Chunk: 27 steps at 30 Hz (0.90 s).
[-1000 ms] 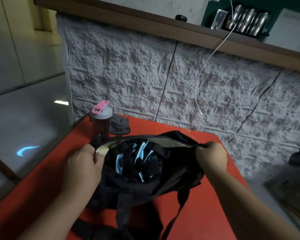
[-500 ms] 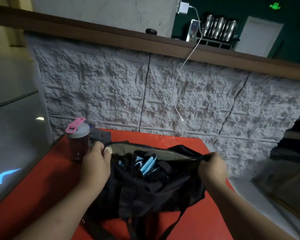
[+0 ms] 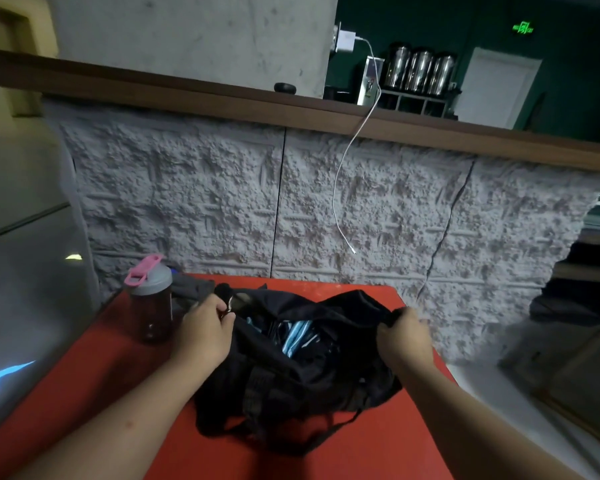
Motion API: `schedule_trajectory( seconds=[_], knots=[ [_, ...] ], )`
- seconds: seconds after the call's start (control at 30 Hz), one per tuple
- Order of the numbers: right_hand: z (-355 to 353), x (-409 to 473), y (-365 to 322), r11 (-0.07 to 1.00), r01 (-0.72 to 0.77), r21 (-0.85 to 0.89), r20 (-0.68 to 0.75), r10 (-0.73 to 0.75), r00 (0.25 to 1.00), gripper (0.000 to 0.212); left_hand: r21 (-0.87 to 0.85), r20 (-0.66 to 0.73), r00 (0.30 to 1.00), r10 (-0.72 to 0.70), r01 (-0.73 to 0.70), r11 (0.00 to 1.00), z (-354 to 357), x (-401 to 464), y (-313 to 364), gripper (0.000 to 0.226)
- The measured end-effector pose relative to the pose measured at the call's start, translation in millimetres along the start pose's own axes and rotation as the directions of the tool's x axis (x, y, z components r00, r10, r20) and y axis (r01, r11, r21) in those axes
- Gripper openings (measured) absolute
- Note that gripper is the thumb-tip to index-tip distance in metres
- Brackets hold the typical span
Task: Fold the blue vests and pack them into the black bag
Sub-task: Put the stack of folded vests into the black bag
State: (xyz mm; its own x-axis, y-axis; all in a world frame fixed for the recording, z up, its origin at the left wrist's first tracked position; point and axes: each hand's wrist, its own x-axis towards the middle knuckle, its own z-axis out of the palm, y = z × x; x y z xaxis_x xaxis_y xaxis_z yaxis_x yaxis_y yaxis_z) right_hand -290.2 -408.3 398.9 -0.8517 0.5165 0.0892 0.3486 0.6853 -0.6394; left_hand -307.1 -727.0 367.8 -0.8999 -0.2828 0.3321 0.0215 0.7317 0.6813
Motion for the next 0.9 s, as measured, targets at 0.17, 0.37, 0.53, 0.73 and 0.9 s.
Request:
schedule_trajectory(
  seconds=[0.17, 0.37, 0.53, 0.73, 0.9],
  knots=[
    [20, -61, -40, 0.892, 0.428, -0.143, -0.071, -0.440, 0.895, 0.050, 0.006, 0.073, 0.996, -0.059, 0.059, 0.998, -23, -43, -4, 0.027],
    [61, -141, -103, 0.681, 0.710, 0.179, 0.158, -0.733, 0.662, 0.035, 0.062, 0.138, 0.983, -0.120, 0.112, 0.992, -48, -86, -32, 0.032],
    [114, -172, -142, 0.673, 0.661, 0.331, 0.356, -0.738, 0.574, 0.043, -0.055, 0.237, 0.964, -0.117, 0.134, 0.990, -54, -90, -55, 0.024],
    [200, -155, -186, 0.743, 0.626, 0.236, 0.506, -0.644, 0.574, 0.039, -0.113, 0.242, 0.939, -0.245, 0.278, 0.954, -56, -50, -81, 0.041],
    [269, -119, -216, 0.815, 0.577, 0.061, 0.568, -0.503, 0.651, 0.044, -0.144, 0.164, 0.911, -0.379, 0.402, 0.904, -50, -24, -106, 0.045]
  ],
)
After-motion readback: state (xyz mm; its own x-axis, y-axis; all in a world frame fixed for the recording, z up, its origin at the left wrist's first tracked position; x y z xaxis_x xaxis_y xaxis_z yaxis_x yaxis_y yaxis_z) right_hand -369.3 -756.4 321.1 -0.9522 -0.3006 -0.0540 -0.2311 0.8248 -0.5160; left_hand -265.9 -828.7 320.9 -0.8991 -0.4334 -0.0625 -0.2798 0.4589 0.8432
